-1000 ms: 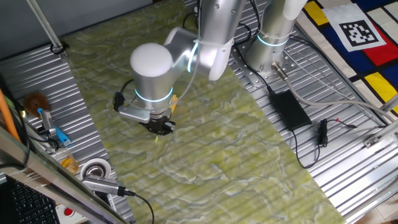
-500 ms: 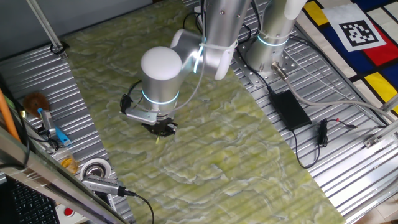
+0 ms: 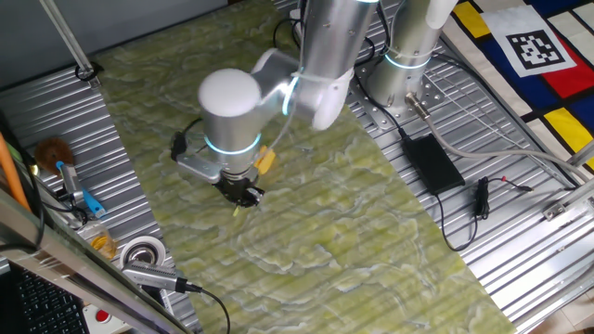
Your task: Scrub the table with a brush
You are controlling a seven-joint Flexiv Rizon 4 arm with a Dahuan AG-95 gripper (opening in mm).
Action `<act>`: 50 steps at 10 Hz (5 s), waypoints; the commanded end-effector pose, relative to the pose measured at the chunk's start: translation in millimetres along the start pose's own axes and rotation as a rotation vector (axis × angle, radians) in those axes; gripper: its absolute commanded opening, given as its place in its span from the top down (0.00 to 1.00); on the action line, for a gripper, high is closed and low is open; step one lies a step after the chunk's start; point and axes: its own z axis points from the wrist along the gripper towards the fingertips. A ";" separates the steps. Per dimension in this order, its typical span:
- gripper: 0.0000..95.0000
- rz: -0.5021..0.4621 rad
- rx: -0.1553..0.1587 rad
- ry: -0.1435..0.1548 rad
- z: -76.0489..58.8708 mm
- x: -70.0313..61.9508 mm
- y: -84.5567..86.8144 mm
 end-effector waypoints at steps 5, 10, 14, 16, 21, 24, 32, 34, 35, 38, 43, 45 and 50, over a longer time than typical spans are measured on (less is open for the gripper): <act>1.00 0.271 -0.155 0.006 2.5 -1.8 6.1; 1.00 0.335 -0.207 0.000 -0.3 -2.8 6.7; 1.00 0.224 -0.128 0.003 -0.1 -1.8 6.2; 1.00 0.101 -0.049 0.018 -2.7 0.8 1.3; 1.00 -0.081 0.033 0.040 -7.1 10.1 -12.9; 1.00 -0.053 0.030 0.040 -7.4 10.7 -13.8; 1.00 0.245 -0.127 0.017 3.3 9.7 2.4; 1.00 0.303 -0.149 0.022 1.6 6.7 7.1; 1.00 0.342 -0.154 0.027 0.0 2.5 13.3; 1.00 0.418 -0.189 0.015 0.9 -3.7 24.5; 1.00 0.518 -0.223 0.008 -0.7 -11.6 39.1; 1.00 0.555 -0.242 0.001 -1.5 -13.6 43.1; 1.00 0.492 -0.220 -0.013 -0.6 -12.4 41.4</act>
